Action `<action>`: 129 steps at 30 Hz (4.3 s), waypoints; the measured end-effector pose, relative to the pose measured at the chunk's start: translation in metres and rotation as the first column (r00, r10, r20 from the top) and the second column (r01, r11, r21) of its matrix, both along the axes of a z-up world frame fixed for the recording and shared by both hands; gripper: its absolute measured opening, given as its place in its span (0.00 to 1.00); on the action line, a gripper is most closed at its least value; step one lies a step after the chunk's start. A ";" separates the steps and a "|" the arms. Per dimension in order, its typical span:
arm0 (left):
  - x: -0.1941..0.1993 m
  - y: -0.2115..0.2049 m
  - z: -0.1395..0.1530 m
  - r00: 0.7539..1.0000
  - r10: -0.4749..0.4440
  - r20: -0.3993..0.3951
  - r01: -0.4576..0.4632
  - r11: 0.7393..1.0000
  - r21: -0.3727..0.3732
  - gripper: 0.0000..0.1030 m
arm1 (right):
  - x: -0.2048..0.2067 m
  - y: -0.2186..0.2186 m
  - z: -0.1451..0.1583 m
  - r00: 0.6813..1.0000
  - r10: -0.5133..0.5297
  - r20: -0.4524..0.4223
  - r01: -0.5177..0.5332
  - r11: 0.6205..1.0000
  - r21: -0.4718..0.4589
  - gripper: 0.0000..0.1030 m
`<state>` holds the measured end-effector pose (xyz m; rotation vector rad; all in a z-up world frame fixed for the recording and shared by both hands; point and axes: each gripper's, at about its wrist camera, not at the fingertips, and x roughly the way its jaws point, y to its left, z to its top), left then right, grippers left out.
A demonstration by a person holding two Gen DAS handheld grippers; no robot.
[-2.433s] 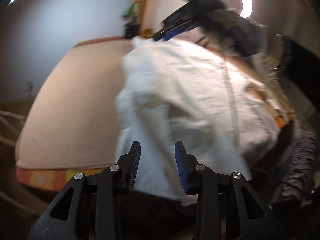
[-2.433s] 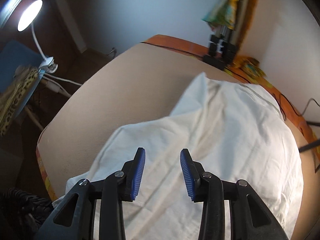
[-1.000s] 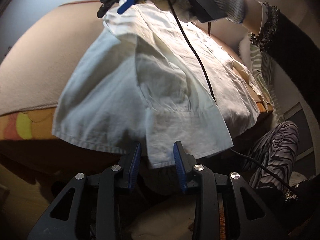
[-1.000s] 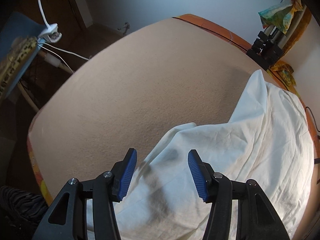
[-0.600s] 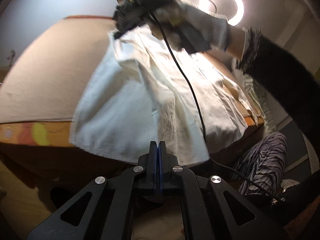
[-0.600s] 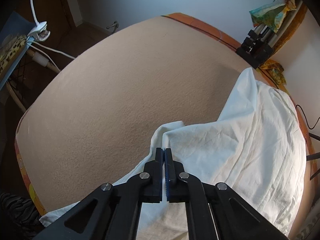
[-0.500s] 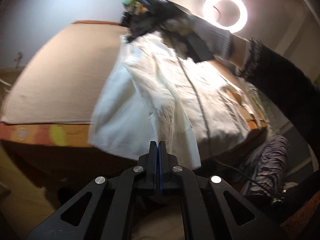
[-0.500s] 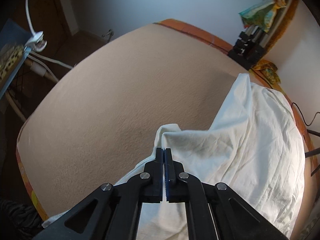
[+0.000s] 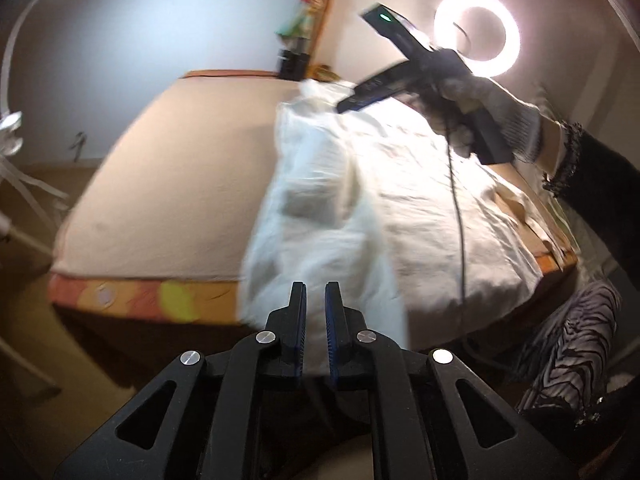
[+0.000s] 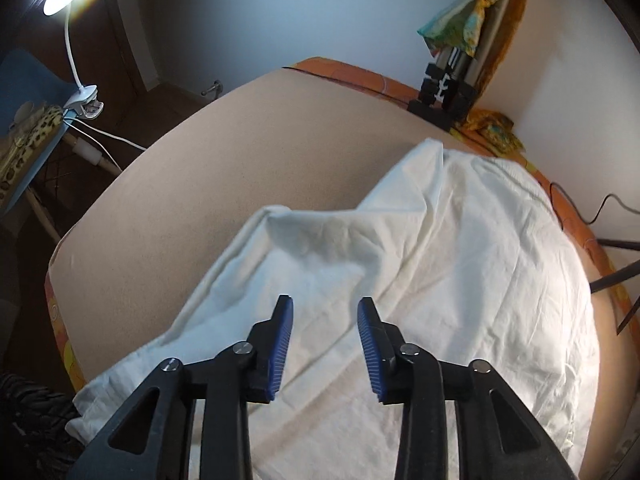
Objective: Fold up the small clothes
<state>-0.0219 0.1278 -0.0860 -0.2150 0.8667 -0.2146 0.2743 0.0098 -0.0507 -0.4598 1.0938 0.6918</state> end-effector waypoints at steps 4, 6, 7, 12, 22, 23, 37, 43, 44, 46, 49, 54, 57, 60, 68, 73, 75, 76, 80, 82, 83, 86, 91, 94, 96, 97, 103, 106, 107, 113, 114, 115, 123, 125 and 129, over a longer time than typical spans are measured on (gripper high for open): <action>0.038 -0.032 -0.016 0.993 -0.095 -0.072 0.098 0.995 0.033 0.08 | 0.000 -0.005 -0.013 1.000 0.017 -0.023 -0.016 1.000 0.019 0.27; 0.051 -0.047 -0.025 0.986 -0.133 -0.102 0.138 0.989 0.050 0.08 | -0.006 -0.003 -0.020 0.998 0.056 -0.018 -0.055 0.998 0.026 0.26; 0.053 -0.051 -0.027 0.984 -0.146 -0.106 0.151 0.987 0.045 0.08 | -0.011 0.000 -0.024 0.997 0.072 -0.010 -0.072 0.997 0.012 0.25; 0.042 -0.095 -0.038 0.946 -0.308 -0.103 0.317 0.945 0.080 0.09 | -0.012 -0.011 -0.050 0.999 0.039 -0.009 -0.040 0.995 -0.089 0.29; 0.016 -0.031 -0.008 0.991 -0.134 0.005 0.134 0.991 0.028 0.34 | -0.006 -0.061 -0.024 0.998 -0.047 -0.050 0.047 0.999 -0.009 0.40; 0.016 -0.014 -0.006 0.997 -0.079 0.009 0.079 0.997 0.020 0.44 | -0.008 -0.062 -0.018 0.997 -0.050 -0.054 0.051 0.998 0.021 0.43; 0.030 0.042 -0.048 0.985 0.101 -0.142 -0.110 0.993 -0.052 0.56 | -0.013 0.031 -0.016 0.980 -0.054 -0.190 0.079 0.989 0.123 0.67; 0.031 0.041 -0.049 0.987 0.074 -0.141 -0.090 0.990 -0.110 0.16 | 0.017 0.061 -0.038 0.959 -0.162 -0.232 0.183 0.980 0.073 0.67; 0.031 0.040 -0.050 0.988 0.059 -0.144 -0.078 0.988 -0.131 0.12 | 0.019 0.066 -0.040 0.958 -0.175 -0.228 0.192 0.980 0.058 0.67; 0.029 0.036 -0.049 0.991 0.039 -0.128 -0.056 0.989 -0.137 0.07 | 0.023 0.072 -0.045 0.958 -0.190 -0.216 0.201 0.979 0.029 0.67; 0.028 0.030 -0.045 0.995 0.007 -0.100 -0.022 0.989 -0.146 0.05 | 0.025 0.080 -0.053 0.958 -0.198 -0.209 0.201 0.980 -0.009 0.67; 0.026 0.017 -0.035 0.997 -0.033 -0.063 0.023 0.988 -0.150 0.03 | 0.023 0.085 -0.064 0.965 -0.183 -0.190 0.176 0.983 -0.054 0.62; 0.025 0.009 -0.029 0.998 -0.057 -0.037 0.052 0.990 -0.134 0.03 | 0.021 0.086 -0.064 0.975 -0.174 -0.139 0.163 0.983 -0.087 0.41; 0.024 0.003 -0.023 0.997 -0.077 -0.014 0.074 0.989 -0.130 0.03 | 0.023 0.078 -0.063 0.974 -0.181 -0.133 0.172 0.982 -0.079 0.20; 0.024 -0.007 -0.013 0.995 -0.099 0.022 0.101 0.984 -0.148 0.03 | 0.028 0.037 -0.046 0.956 -0.198 -0.214 0.228 0.966 0.124 0.04; 0.026 -0.028 -0.001 0.985 -0.163 0.054 0.169 0.975 -0.144 0.03 | 0.030 -0.011 -0.027 0.944 -0.203 -0.261 0.274 0.921 0.276 0.03; 0.028 -0.043 0.003 0.977 -0.202 0.066 0.209 0.969 -0.133 0.03 | 0.030 -0.029 -0.018 0.945 -0.201 -0.258 0.282 0.900 0.332 0.03; 0.029 -0.052 0.005 0.971 -0.227 0.071 0.234 0.964 -0.128 0.03 | 0.029 -0.043 -0.014 0.945 -0.203 -0.257 0.288 0.889 0.357 0.03; 0.036 -0.084 0.006 0.949 -0.311 0.059 0.316 0.943 -0.106 0.03 | 0.027 -0.086 -0.008 0.934 -0.253 -0.254 0.339 0.853 0.397 0.00; 0.038 -0.097 0.005 0.938 -0.343 0.051 0.346 0.934 -0.093 0.03 | 0.029 -0.107 -0.009 0.922 -0.285 -0.262 0.372 0.840 0.394 0.00; 0.039 -0.105 0.006 0.931 -0.361 0.048 0.364 0.928 -0.084 0.03 | 0.030 -0.117 -0.012 0.916 -0.299 -0.268 0.387 0.835 0.390 0.00; 0.042 -0.125 0.004 0.916 -0.400 0.037 0.401 0.914 -0.064 0.03 | 0.031 -0.138 -0.017 0.903 -0.328 -0.277 0.415 0.834 0.363 0.00; 0.052 -0.141 -0.006 0.895 -0.445 -0.019 0.443 0.894 -0.065 0.03 | 0.034 -0.152 -0.029 0.900 -0.330 -0.285 0.418 0.839 0.349 0.09; 0.050 -0.138 -0.008 0.885 -0.463 -0.058 0.458 0.886 -0.077 0.07 | 0.038 -0.157 -0.040 0.881 -0.313 -0.355 0.431 0.842 0.325 0.40; 0.040 -0.130 -0.001 0.882 -0.469 -0.044 0.465 0.882 -0.080 0.09 | 0.034 -0.163 -0.039 0.887 -0.311 -0.341 0.422 0.847 0.323 0.40; 0.036 -0.125 0.004 0.885 -0.466 -0.025 0.463 0.883 -0.085 0.09 | 0.030 -0.165 -0.035 0.897 -0.318 -0.307 0.410 0.859 0.307 0.40; 0.027 -0.081 0.027 0.941 -0.332 0.069 0.332 0.943 0.011 0.10 | -0.020 -0.169 -0.018 0.946 -0.209 -0.247 0.282 0.905 0.318 0.39; 0.049 -0.079 0.023 0.954 -0.299 0.036 0.297 0.954 0.050 0.10 | -0.051 -0.155 -0.009 0.979 -0.106 -0.176 0.164 0.919 0.358 0.37; 0.059 -0.081 0.021 0.954 -0.298 0.032 0.296 0.953 0.070 0.10 | -0.058 -0.148 -0.009 0.987 -0.083 -0.141 0.129 0.926 0.356 0.37; 0.117 -0.090 0.012 0.959 -0.282 0.035 0.276 0.953 0.123 0.10 | -0.049 -0.114 -0.024 0.995 -0.062 -0.073 0.083 0.936 0.343 0.34; 0.124 -0.092 0.012 0.961 -0.275 0.039 0.268 0.955 0.128 0.10 | -0.044 -0.109 -0.028 0.996 -0.064 -0.060 0.080 0.940 0.332 0.33; 0.134 -0.091 0.010 0.963 -0.268 0.042 0.260 0.956 0.139 0.10 | -0.038 -0.106 -0.032 0.996 -0.070 -0.062 0.086 0.942 0.325 0.33; 0.150 -0.091 -0.037 0.950 -0.296 -0.095 0.309 0.935 0.177 0.10 | -0.017 -0.112 -0.065 0.981 -0.132 -0.140 0.169 0.938 0.303 0.31; 0.132 -0.089 -0.036 0.950 -0.300 -0.084 0.311 0.929 0.198 0.10 | -0.018 -0.116 -0.066 0.984 -0.121 -0.134 0.158 0.934 0.321 0.30; 0.086 -0.088 -0.036 0.945 -0.315 -0.085 0.326 0.917 0.232 0.10 | -0.021 -0.114 -0.064 0.987 -0.112 -0.117 0.143 0.940 0.308 0.30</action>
